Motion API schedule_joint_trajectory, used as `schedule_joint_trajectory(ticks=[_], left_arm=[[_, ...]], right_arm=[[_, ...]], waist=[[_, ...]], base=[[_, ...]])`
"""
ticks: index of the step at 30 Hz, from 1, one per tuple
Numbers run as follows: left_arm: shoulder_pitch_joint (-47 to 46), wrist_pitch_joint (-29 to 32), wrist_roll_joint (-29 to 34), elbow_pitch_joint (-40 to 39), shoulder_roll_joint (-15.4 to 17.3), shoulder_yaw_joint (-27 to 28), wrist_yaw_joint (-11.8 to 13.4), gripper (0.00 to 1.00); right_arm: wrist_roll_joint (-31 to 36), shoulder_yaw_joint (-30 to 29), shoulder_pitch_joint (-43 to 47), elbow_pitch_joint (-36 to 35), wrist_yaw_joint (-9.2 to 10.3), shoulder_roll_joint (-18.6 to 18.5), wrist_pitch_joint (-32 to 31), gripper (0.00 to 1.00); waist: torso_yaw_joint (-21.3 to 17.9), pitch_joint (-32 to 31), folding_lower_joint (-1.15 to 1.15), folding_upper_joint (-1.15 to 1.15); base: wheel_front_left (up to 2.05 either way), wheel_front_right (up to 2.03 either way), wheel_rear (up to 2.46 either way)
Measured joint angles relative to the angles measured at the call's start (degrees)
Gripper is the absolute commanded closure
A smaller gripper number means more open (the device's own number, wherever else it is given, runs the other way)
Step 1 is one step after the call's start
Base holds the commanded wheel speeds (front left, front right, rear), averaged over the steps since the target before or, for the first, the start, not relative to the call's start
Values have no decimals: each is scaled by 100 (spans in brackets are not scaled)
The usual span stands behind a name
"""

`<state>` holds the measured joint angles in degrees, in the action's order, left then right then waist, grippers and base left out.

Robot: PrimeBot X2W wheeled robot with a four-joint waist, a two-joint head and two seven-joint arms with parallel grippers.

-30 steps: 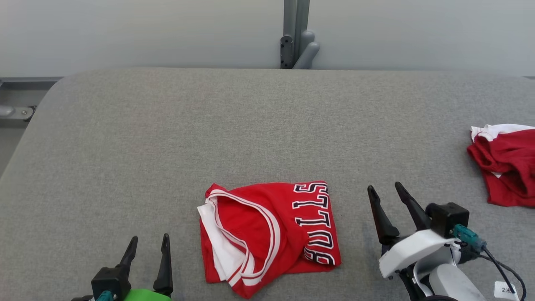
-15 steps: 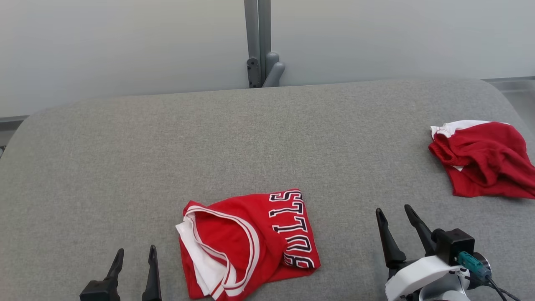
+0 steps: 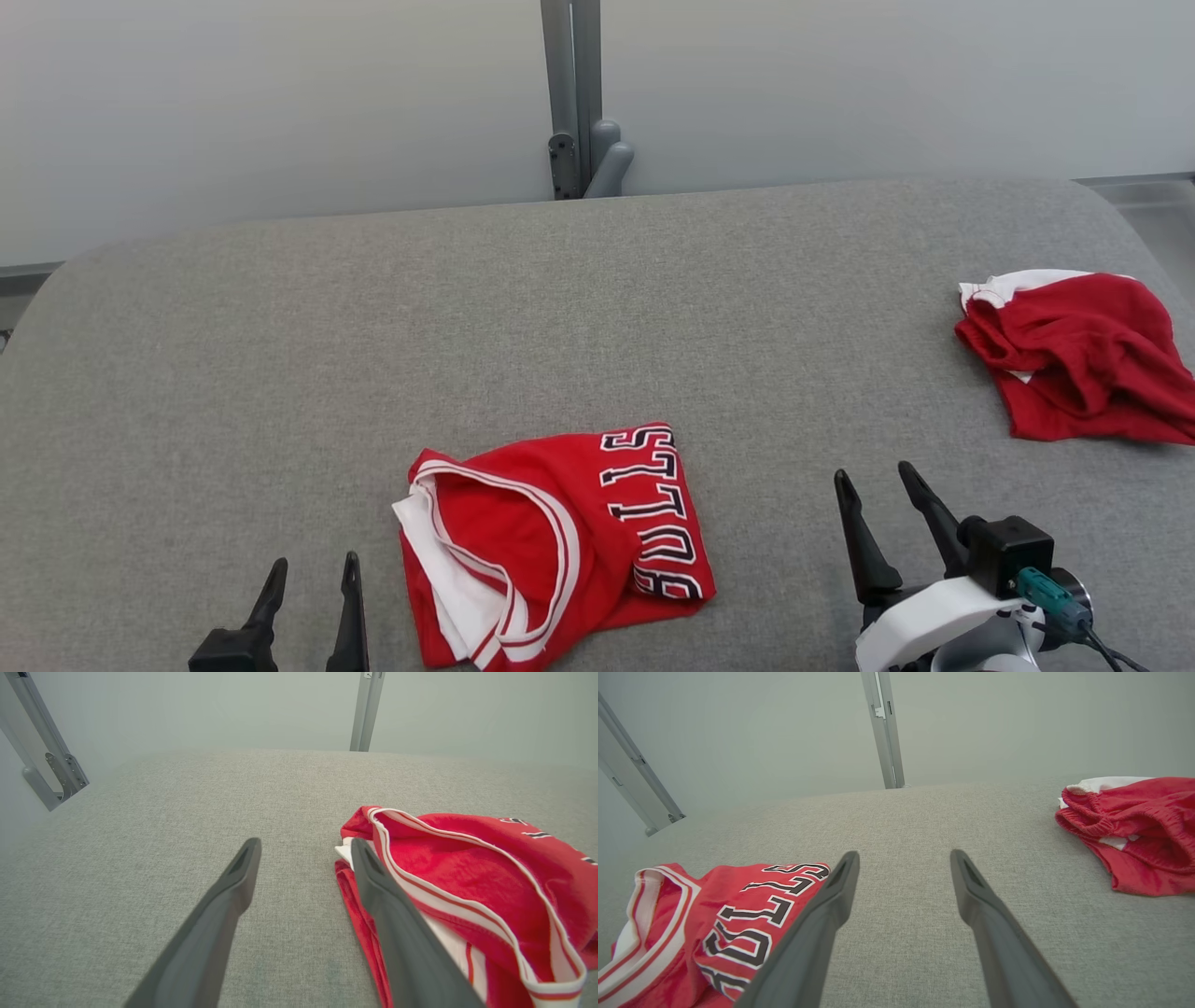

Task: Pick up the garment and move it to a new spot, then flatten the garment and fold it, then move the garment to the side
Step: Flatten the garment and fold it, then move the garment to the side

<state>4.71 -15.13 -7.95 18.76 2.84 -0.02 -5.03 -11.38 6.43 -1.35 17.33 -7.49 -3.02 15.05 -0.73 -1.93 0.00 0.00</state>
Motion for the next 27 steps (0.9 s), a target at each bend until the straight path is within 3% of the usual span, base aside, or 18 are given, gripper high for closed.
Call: schedule_joint_trajectory(ticks=[8,15,27], left_arm=[[-12,0,0,0,0,-90,-3,0],[-119,0,-9,32,0,-293,-54,0],[-465,0,-86,109,0,-565,-108,0]], right_arm=[[-1,118,-33,79,0,2,0,0],[-110,697,-280,253,0,10,0,0],[-928,1388,-1306,1574,1,-91,0,0]], waist=[[101,124,0,0],[285,368,0,0],[683,854,0,0]], base=[[0,0,0],[0,0,0],[0,0,0]])
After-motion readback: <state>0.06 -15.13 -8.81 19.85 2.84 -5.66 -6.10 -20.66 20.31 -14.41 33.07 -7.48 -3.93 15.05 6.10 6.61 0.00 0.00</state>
